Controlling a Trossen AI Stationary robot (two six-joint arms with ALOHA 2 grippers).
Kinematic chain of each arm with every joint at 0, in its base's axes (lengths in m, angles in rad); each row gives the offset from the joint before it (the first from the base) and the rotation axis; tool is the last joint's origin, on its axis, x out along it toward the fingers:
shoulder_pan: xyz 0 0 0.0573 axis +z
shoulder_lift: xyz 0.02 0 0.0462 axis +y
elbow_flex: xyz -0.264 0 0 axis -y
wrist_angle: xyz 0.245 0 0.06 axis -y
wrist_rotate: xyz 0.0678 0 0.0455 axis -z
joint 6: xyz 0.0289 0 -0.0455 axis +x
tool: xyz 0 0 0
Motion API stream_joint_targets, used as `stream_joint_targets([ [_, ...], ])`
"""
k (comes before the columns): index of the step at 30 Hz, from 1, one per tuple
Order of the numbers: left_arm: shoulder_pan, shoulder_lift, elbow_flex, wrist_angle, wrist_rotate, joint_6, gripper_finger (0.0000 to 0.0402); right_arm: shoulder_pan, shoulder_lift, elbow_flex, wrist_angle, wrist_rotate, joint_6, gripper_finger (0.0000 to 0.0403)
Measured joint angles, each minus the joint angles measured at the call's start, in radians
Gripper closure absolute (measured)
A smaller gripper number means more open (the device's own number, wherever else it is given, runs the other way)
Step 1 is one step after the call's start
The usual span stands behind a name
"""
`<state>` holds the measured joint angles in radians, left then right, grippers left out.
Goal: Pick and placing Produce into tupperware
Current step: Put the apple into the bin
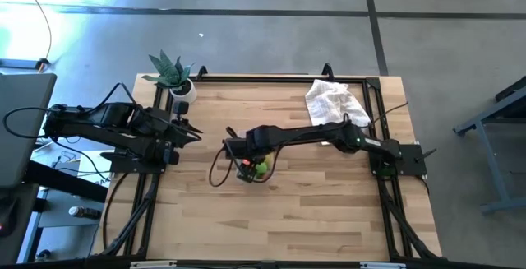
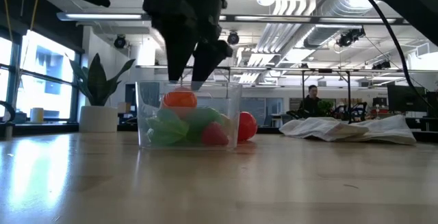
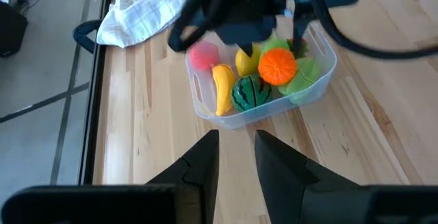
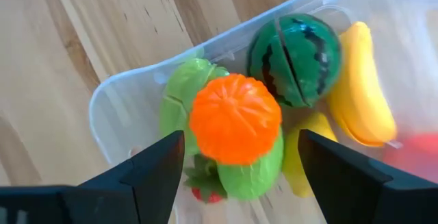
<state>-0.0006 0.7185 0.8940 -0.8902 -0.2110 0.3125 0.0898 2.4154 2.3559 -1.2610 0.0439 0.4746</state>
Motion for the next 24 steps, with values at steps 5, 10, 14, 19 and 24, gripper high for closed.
stream_joint_targets([
  [5, 0.000, 0.000, 0.000, 0.000, 0.000, 0.000, 0.0316, 0.000, -0.078, 0.000, -0.067, 0.058, 0.023, 0.0125],
  [10, 0.000, 0.000, 0.000, 0.000, 0.000, 0.000, 0.0316, 0.000, -0.180, 0.000, -0.144, 0.172, 0.048, 0.0125],
  [14, 0.000, 0.000, 0.000, 0.000, 0.000, 0.000, 0.0316, 0.000, -0.251, 0.001, -0.225, 0.242, 0.099, 0.0125],
  [19, 0.000, 0.000, 0.000, 0.000, 0.000, 0.000, 0.0316, -0.003, -0.291, -0.005, -0.310, 0.304, 0.280, 0.0126],
  [24, 0.000, 0.000, 0.000, 0.000, 0.000, 0.000, 0.0316, -0.021, -0.300, -0.023, -0.308, 0.344, 0.432, 0.0126],
])
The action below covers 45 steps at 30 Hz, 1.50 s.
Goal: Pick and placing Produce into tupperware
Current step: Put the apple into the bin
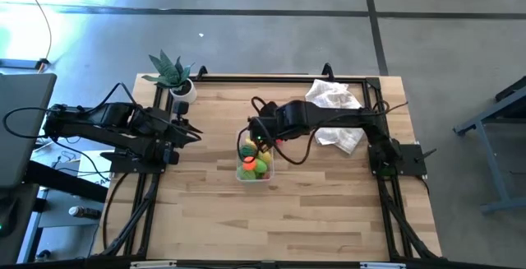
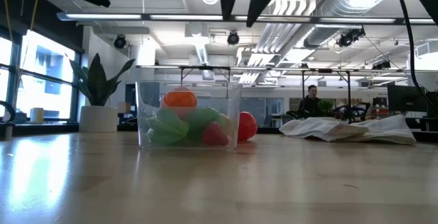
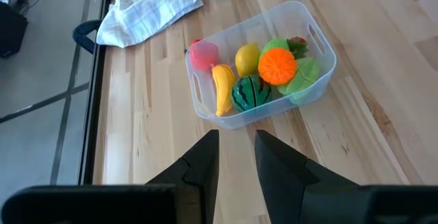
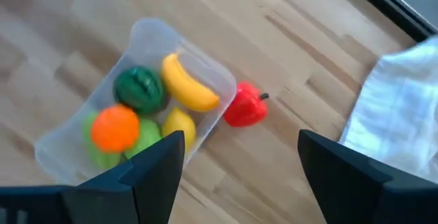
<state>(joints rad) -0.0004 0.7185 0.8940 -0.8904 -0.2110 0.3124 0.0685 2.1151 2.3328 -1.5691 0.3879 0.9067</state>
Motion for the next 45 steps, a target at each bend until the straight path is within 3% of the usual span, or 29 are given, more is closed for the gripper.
stream_joint_targets([
  [6, 0.000, 0.000, 0.000, 0.000, 0.000, 0.000, 0.0316, -0.061, 0.003, -0.039, 0.011, 0.023, 0.254, 0.0126],
  [9, 0.000, 0.000, 0.000, 0.000, 0.000, 0.000, 0.0316, -0.102, 0.006, -0.080, 0.018, -0.024, 0.329, 0.0126],
  [14, 0.000, 0.000, 0.000, 0.000, 0.000, 0.000, 0.0316, -0.176, 0.007, -0.190, 0.045, -0.137, 0.310, 0.0126],
  [25, 0.000, 0.000, 0.000, 0.000, 0.000, 0.000, 0.0316, -0.353, 0.008, -0.408, 0.354, -0.447, 0.150, 0.0126],
  [34, 0.000, 0.000, 0.000, 0.000, 0.000, 0.000, 0.0316, -0.393, 0.008, -0.484, 0.401, -0.511, 0.157, 0.0126],
  [45, 0.000, 0.000, 0.000, 0.000, 0.000, 0.000, 0.0316, -0.355, 0.008, -0.550, 0.507, -0.539, 0.462, 0.0126],
])
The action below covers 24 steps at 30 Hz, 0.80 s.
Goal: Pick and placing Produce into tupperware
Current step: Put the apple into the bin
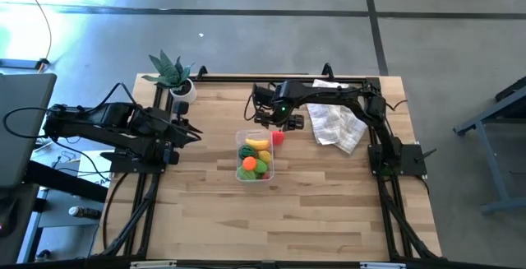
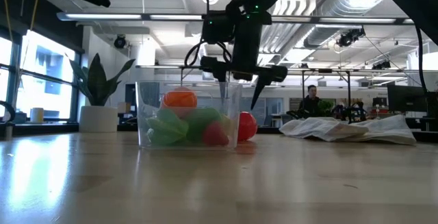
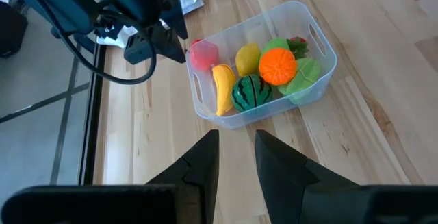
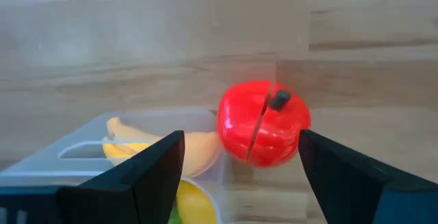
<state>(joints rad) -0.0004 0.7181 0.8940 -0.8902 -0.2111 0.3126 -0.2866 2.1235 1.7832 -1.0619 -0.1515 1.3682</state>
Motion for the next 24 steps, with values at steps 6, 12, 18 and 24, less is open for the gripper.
stream_joint_targets([
  [6, 0.000, 0.000, 0.000, 0.000, 0.000, 0.000, 0.0316, 0.008, 0.000, 0.000, -0.014, 0.019, 0.107, 0.0126],
  [12, 0.000, 0.000, 0.000, 0.000, 0.000, 0.000, 0.0316, 0.020, 0.000, 0.000, -0.055, 0.025, 0.154, 0.0126],
  [18, 0.000, 0.000, 0.000, 0.000, 0.000, 0.000, 0.0316, 0.035, 0.000, 0.000, -0.062, 0.063, 0.184, 0.0126],
  [24, 0.000, 0.000, 0.000, 0.000, 0.000, 0.000, 0.0316, 0.034, 0.023, 0.001, -0.053, 0.065, 0.178, 0.0126],
])
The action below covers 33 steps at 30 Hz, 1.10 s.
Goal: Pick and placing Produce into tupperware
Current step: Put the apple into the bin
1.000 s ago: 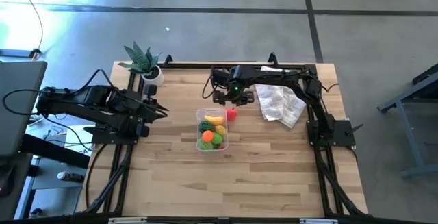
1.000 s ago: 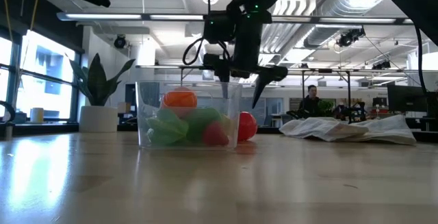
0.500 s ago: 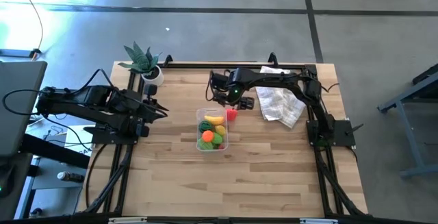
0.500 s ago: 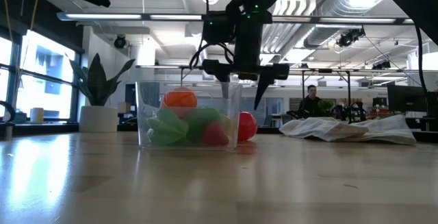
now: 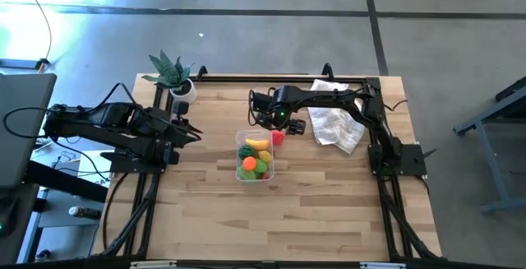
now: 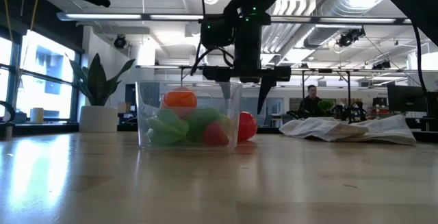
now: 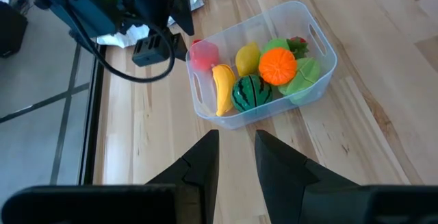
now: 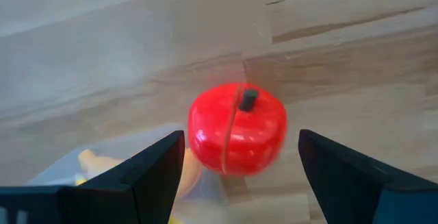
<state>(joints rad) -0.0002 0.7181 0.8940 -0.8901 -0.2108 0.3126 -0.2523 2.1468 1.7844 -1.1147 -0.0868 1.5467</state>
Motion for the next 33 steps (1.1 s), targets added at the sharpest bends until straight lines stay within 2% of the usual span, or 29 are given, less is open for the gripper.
stream_joint_targets([
  [33, 0.000, 0.000, 0.000, 0.000, 0.000, 0.000, 0.0316, 0.046, 0.018, 0.000, 0.016, -0.019, 0.024, 0.0126],
])
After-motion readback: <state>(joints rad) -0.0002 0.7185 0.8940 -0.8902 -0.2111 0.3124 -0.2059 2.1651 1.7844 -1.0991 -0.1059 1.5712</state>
